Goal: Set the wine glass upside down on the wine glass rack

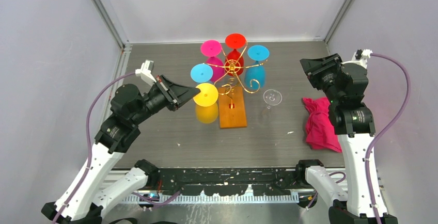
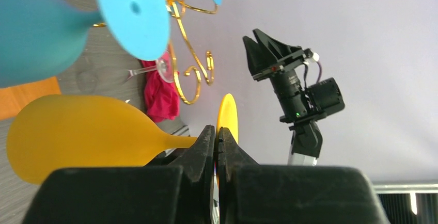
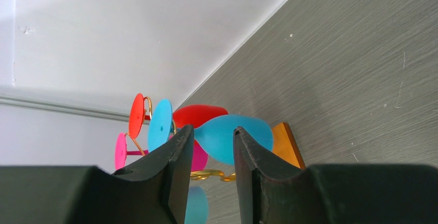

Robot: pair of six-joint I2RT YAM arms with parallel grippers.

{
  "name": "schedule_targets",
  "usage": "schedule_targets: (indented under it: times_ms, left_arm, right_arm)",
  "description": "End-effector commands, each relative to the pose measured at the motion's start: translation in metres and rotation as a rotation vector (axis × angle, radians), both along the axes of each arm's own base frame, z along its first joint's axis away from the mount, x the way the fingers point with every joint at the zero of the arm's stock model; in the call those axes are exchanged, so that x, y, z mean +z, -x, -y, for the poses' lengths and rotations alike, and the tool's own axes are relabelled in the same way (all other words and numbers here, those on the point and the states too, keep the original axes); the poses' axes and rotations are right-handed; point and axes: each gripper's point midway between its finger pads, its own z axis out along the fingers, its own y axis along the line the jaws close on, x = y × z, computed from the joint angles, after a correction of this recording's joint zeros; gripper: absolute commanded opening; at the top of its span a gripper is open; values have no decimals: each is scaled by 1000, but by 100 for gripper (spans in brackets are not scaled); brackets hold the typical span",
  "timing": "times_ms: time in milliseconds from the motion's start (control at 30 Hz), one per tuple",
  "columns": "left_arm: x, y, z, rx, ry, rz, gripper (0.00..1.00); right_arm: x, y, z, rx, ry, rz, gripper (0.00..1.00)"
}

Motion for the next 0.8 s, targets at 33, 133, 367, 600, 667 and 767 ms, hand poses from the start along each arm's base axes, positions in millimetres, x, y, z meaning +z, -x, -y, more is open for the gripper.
schedule_targets:
  times_ms: [33, 133, 367, 600, 667, 767]
  left_arm:
    - [45, 11, 13, -52, 56, 132, 0]
    - [48, 15, 25, -78, 57, 140, 1]
    - [52, 26, 56, -147, 41, 161, 1]
    - [54, 27, 76, -173, 45, 174, 1]
    - [53, 25, 80, -177, 43, 170, 0]
    - [50, 22, 87, -186, 45, 167, 1]
  right_arm:
    - [18, 1, 3, -15, -2, 56, 40]
    - [19, 0, 3, -15, -1, 57, 40]
    - [21, 0, 4, -16, 9, 58, 40]
    - [21, 0, 4, -15, 18, 57, 40]
    - [22, 1, 4, -14, 20, 59, 40]
    - [23, 1, 4, -14, 24, 61, 40]
